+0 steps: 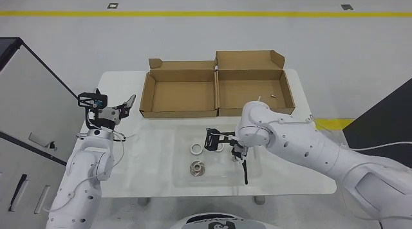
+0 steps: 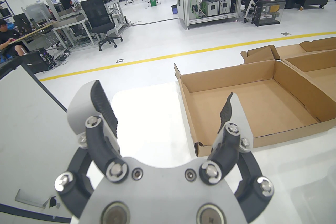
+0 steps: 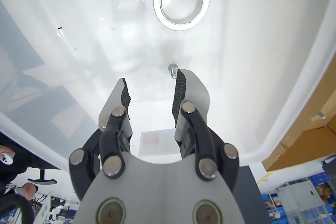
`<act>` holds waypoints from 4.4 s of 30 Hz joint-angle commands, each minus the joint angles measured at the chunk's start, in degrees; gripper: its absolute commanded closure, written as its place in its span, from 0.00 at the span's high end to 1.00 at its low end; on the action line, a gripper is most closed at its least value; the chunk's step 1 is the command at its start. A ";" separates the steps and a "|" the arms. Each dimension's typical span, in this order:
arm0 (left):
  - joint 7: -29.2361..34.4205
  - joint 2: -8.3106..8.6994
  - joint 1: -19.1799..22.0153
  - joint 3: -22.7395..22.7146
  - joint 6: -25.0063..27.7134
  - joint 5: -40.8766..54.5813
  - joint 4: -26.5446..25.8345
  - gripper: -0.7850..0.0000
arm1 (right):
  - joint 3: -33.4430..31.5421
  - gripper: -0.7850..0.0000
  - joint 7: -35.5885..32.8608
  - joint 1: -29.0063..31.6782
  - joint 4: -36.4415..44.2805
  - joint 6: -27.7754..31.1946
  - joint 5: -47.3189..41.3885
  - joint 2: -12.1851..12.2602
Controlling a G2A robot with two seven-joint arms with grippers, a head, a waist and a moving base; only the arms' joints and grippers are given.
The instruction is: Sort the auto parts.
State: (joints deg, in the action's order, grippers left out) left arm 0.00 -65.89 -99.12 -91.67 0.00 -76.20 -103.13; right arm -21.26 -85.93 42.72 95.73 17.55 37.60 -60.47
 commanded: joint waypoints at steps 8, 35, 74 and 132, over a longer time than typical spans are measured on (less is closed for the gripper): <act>0.00 0.00 0.00 0.00 0.00 0.00 0.00 1.00 | 0.63 0.45 0.33 -0.12 -1.90 -0.46 1.47 -0.88; 0.00 0.00 0.00 0.00 0.00 0.00 0.00 1.00 | 0.67 0.38 2.25 1.06 -4.74 -1.25 5.90 -2.44; 0.00 0.00 0.00 0.00 0.00 0.00 0.00 1.00 | -16.29 0.00 -2.07 -4.06 25.99 -9.47 -17.00 13.37; 0.00 0.00 0.00 0.00 0.00 0.00 0.00 1.00 | -33.40 0.00 12.25 1.71 10.16 7.05 -112.24 12.51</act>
State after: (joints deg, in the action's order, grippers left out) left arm 0.00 -65.89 -99.12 -91.67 0.00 -76.20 -103.13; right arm -54.97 -73.57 44.94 105.77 24.50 -73.88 -47.65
